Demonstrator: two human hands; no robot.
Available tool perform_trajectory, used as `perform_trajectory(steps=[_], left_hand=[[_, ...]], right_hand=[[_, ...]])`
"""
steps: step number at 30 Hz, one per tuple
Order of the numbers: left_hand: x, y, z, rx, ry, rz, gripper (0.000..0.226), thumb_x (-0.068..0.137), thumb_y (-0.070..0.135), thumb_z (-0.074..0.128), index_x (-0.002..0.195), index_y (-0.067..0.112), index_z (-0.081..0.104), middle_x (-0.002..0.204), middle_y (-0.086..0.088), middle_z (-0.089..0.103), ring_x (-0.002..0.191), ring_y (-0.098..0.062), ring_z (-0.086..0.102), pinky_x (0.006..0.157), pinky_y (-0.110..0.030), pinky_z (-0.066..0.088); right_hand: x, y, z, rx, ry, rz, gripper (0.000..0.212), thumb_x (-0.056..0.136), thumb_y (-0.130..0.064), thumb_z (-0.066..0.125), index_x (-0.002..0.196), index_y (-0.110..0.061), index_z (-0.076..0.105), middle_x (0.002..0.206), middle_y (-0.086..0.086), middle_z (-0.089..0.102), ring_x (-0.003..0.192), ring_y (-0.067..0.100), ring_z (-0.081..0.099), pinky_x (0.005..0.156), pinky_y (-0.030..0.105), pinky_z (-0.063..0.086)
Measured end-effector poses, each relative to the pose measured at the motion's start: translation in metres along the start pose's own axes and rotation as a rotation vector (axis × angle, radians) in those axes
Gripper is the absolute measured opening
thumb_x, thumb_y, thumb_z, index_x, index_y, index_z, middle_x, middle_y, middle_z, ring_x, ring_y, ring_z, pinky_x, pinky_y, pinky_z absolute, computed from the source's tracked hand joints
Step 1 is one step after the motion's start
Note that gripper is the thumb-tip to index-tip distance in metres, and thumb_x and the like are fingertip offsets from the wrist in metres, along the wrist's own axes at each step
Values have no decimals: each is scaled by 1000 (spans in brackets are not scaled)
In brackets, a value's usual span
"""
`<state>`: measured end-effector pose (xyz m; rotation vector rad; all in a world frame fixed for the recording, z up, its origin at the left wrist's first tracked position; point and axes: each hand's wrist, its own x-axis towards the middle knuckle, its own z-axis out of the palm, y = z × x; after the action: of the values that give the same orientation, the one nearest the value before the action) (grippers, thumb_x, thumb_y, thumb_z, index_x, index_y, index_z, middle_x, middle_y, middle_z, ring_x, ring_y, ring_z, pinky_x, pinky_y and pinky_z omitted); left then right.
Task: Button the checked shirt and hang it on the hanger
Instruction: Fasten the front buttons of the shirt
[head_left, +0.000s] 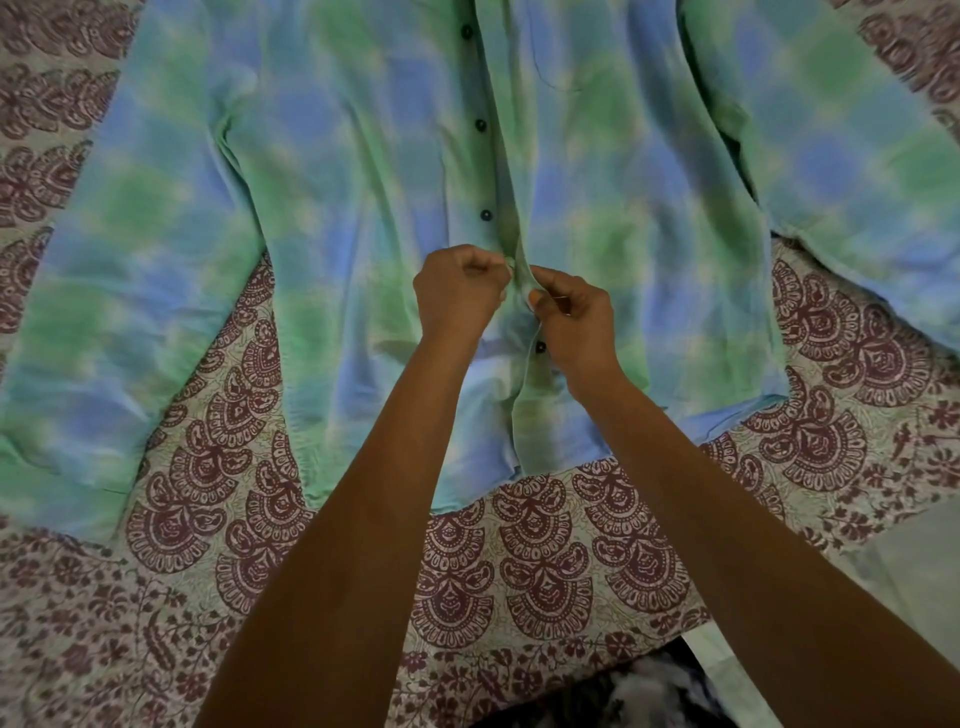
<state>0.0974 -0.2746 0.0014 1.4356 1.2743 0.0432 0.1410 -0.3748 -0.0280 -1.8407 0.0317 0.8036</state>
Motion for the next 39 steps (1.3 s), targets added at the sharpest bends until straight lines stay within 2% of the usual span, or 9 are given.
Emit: perform_trajectory(steps=[4,8,12,15,19,23,25,31,39], left_hand=[[-2,0,-2,-81,-36,-67,21,81,0,61,67,16,64,66,-2,64,58,-12,60,66,-23,55],[1,0,-2,-42,-8,-74,24,78,0,62,63,18,64,67,-4,65,64,-19,63,75,-34,58],[3,2,-3,-40,-18,-78,27,77,-2,60,61,19,63,68,-5,65,69,-22,63,80,-41,58],[1,2,-7,-50,-28,-65,27,76,-4,61,62,19,63,70,-6,65,74,-24,65,82,-41,58],[2,0,-9,-10,-28,-20,29,77,-3,62,60,21,63,67,-4,65,74,-25,66,82,-41,57],[4,2,-10,-14,-20,-26,28,78,-5,61,62,19,61,65,-4,63,66,-24,65,79,-39,59],[5,3,-9,-18,-12,-45,29,78,-5,58,63,20,61,70,-6,64,75,-28,68,81,-39,58],[3,2,-3,-226,-95,-192,15,80,7,65,67,14,65,76,-9,67,80,-24,67,83,-32,56],[8,-1,5,-376,-113,-261,14,82,0,63,71,9,63,71,-8,61,71,-17,55,67,-21,48]], right_hand=[[0,-1,2,-53,-42,-30,29,89,1,53,115,-5,62,106,10,60,87,13,57,86,20,47],[0,-2,2,-145,-55,-90,31,90,0,50,118,-9,61,98,2,56,72,8,54,76,23,49],[-1,-1,4,-115,-39,-104,30,88,0,50,114,-8,63,97,0,59,77,17,59,78,31,52],[2,-5,4,55,-92,-49,21,87,-9,52,97,-10,71,95,7,69,86,23,65,84,34,53],[12,-8,3,112,-115,-31,26,84,-4,60,69,-23,71,66,-9,70,77,17,65,86,40,52],[14,-15,4,49,-130,-58,17,81,-1,65,72,-15,69,62,-13,68,66,5,64,75,23,54],[13,-18,5,9,-110,-82,9,79,-3,68,76,-11,69,67,-9,67,63,1,62,70,17,52],[2,-10,6,-332,68,-270,9,79,-24,69,78,-15,66,77,-3,68,73,12,64,68,26,48],[-1,-7,6,-303,125,-254,13,80,-27,70,77,-16,63,73,-8,64,65,-1,58,66,27,51]])
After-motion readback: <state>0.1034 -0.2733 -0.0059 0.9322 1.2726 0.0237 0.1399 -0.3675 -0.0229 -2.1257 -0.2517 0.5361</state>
